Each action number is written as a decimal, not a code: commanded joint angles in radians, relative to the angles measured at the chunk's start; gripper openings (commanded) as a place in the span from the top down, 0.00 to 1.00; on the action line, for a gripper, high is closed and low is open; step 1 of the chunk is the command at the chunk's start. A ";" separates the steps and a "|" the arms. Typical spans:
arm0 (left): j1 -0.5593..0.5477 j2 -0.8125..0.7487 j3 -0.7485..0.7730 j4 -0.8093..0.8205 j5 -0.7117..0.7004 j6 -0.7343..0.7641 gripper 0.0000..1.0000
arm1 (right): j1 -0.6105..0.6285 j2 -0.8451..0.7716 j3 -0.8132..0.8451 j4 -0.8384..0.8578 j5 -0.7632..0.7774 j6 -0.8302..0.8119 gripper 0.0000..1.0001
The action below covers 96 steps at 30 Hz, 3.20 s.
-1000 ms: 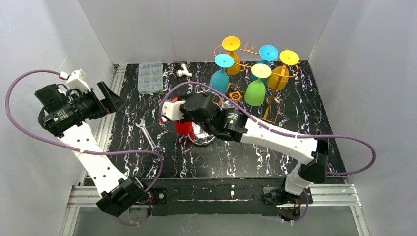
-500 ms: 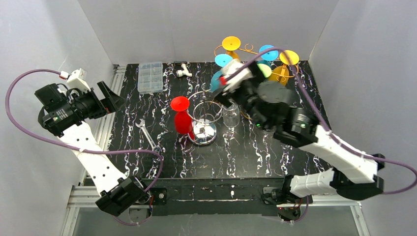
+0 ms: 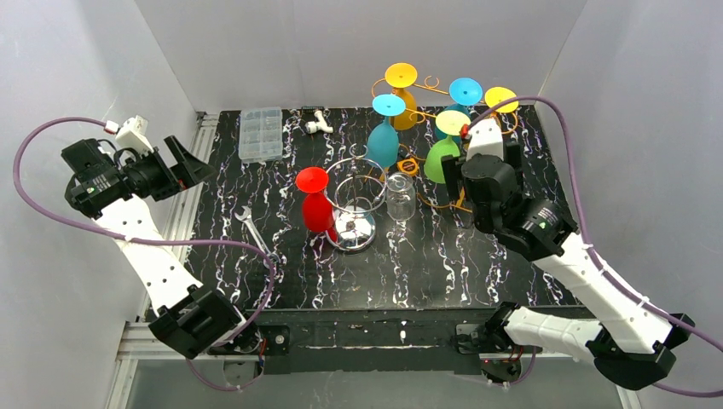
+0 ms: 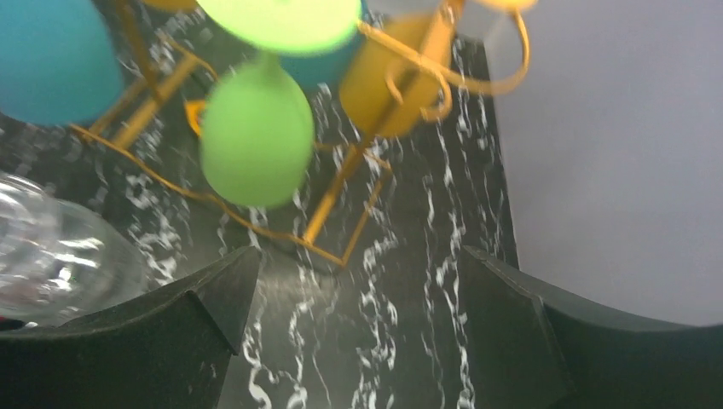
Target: Place the wine glass upside down on the wine glass rack
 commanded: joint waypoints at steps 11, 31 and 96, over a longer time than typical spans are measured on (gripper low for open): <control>0.004 0.000 0.019 0.040 0.058 0.020 0.02 | -0.511 -0.082 -0.368 0.136 -0.262 0.354 0.13; 0.005 0.012 0.015 0.039 0.041 0.038 0.02 | -0.787 0.046 -0.710 0.456 -0.582 0.760 0.32; 0.004 0.032 0.012 0.011 -0.063 0.109 0.00 | -0.588 0.874 -0.316 0.975 -0.750 0.841 0.99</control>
